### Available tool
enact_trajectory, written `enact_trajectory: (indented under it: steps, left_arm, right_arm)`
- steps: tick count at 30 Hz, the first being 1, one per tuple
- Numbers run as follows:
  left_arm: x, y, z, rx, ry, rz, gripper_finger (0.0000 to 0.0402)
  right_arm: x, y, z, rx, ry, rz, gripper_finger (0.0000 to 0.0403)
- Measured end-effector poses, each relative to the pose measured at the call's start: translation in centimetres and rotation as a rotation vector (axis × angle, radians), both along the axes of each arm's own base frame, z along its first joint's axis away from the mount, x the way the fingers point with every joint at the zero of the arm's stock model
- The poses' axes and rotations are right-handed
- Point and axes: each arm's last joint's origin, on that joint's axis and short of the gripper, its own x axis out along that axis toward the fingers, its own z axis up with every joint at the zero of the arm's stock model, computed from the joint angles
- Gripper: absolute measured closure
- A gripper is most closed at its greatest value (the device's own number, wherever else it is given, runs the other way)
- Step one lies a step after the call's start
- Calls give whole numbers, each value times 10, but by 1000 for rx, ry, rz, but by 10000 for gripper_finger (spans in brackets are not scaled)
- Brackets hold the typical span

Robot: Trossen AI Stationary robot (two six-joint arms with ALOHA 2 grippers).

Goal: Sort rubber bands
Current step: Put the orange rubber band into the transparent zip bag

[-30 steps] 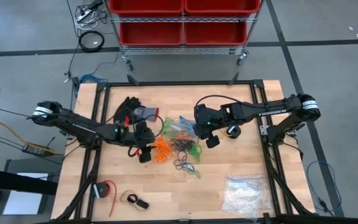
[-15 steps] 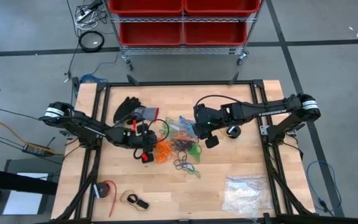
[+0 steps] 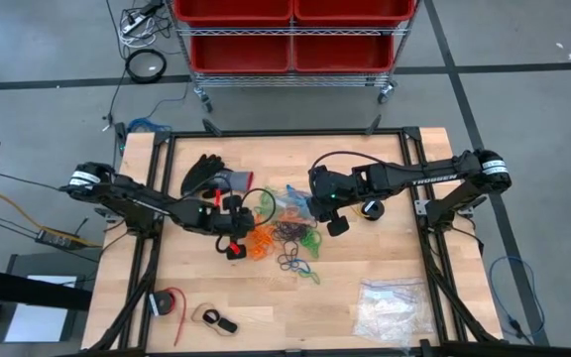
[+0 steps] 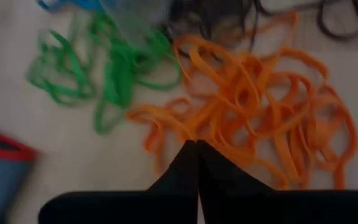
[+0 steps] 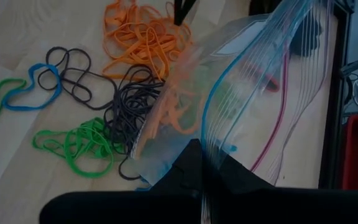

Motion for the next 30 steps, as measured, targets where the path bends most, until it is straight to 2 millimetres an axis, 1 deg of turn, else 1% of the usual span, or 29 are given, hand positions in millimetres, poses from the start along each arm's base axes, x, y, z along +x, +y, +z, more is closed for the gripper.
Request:
enact_trajectory:
  steps: [5,7,9,12,15,18,22,24,26,28,30]
  left_arm:
    - [8,0,22,46,-16,-20,400]
    - [7,0,30,74,2,-25,400]
    - [9,0,44,97,-20,-14,400]
    - [7,2,67,149,-21,-1,401]
    - [5,2,89,164,-72,-1,401]
    - [4,1,101,146,-103,-23,401]
    - [-3,2,92,115,-8,-38,401]
    - [-7,3,82,105,37,-19,401]
    - [-7,3,74,81,31,-4,399]
    - [-7,3,65,60,-6,12,386]
    - [-8,4,54,53,-30,20,360]
  right_arm:
    - [0,0,0,4,0,-5,403]
    - [0,0,0,4,0,-5,403]
    - [0,0,0,5,0,-6,403]
    - [0,0,0,6,-1,-7,403]
    - [0,0,0,5,-1,-6,403]
    - [0,0,0,5,0,-6,403]
    - [0,0,0,5,-1,-6,403]
    - [0,1,0,5,-3,-3,403]
    - [0,2,0,5,-3,-1,403]
    - [0,2,0,5,-6,-1,403]
    - [0,2,0,5,-6,0,403]
